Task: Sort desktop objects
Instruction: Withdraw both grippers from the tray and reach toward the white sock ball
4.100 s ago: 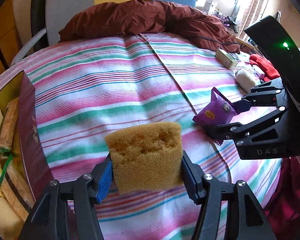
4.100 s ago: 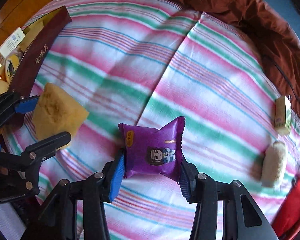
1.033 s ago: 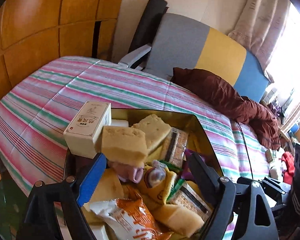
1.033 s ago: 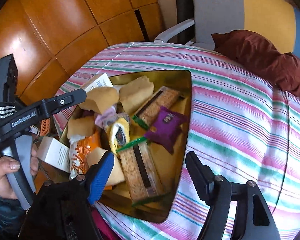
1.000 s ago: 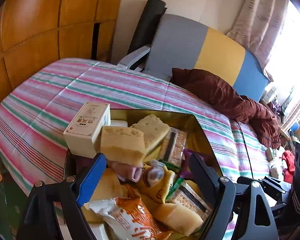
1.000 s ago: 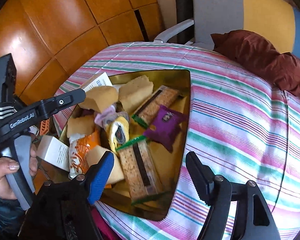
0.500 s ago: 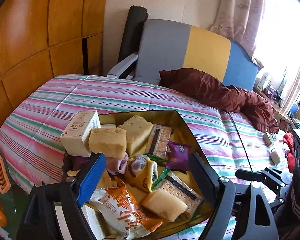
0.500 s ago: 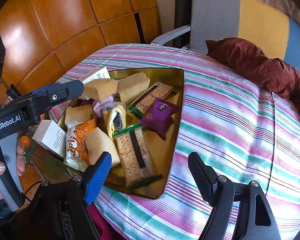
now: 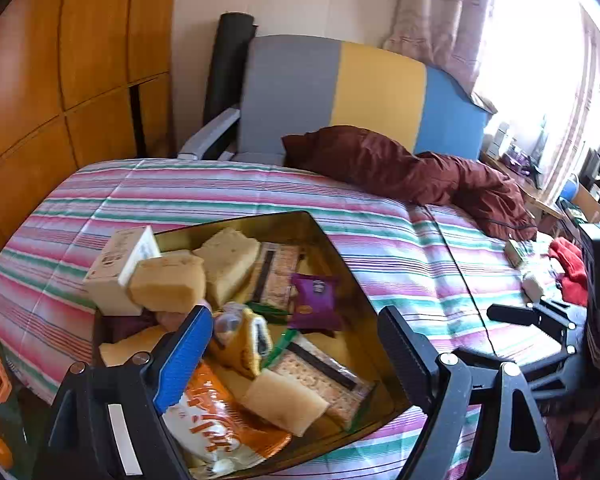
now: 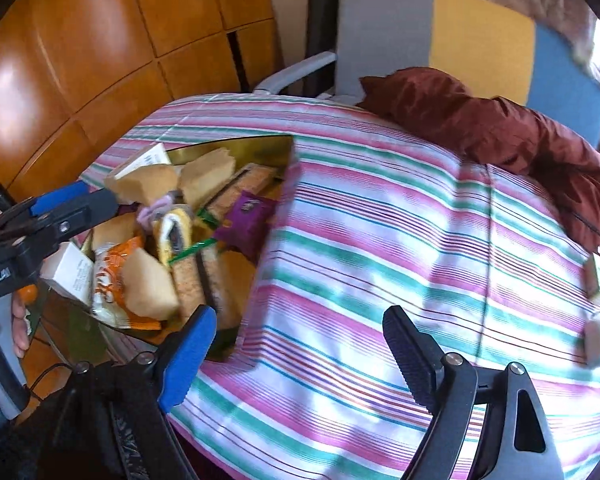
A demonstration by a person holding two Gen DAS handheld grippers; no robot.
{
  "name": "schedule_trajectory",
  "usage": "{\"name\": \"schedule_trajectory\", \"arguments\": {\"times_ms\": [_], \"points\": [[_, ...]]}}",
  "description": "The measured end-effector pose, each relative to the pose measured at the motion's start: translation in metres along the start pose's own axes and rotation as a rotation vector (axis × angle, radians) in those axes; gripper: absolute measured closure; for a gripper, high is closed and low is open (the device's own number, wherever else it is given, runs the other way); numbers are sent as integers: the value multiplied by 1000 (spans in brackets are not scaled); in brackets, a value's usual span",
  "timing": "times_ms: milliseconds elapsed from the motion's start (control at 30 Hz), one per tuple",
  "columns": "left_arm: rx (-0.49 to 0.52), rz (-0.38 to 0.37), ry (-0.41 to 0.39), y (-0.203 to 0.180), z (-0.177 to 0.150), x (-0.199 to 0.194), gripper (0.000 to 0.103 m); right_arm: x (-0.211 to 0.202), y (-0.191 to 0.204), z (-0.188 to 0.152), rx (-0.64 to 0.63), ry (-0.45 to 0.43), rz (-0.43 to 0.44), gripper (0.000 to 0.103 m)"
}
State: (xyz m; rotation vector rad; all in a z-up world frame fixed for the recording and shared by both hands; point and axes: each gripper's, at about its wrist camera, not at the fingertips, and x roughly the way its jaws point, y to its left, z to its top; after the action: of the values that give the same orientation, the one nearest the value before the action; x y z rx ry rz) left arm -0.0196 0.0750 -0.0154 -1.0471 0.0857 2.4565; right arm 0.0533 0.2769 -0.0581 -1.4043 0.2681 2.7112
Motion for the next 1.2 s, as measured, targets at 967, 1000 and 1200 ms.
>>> {"name": "schedule_trajectory", "arguments": {"times_ms": [967,1000,1200], "points": [[195,-175,120,-90,-12,28,17,-53,-328,-52,674,49,-403,16],[200,-181,127,-93,-12,30,17,-51,-332,-54,684,50,-403,16],[226,-204,173,-111,-10,45,17,-17,-359,-52,673,91,-393,17]]}}
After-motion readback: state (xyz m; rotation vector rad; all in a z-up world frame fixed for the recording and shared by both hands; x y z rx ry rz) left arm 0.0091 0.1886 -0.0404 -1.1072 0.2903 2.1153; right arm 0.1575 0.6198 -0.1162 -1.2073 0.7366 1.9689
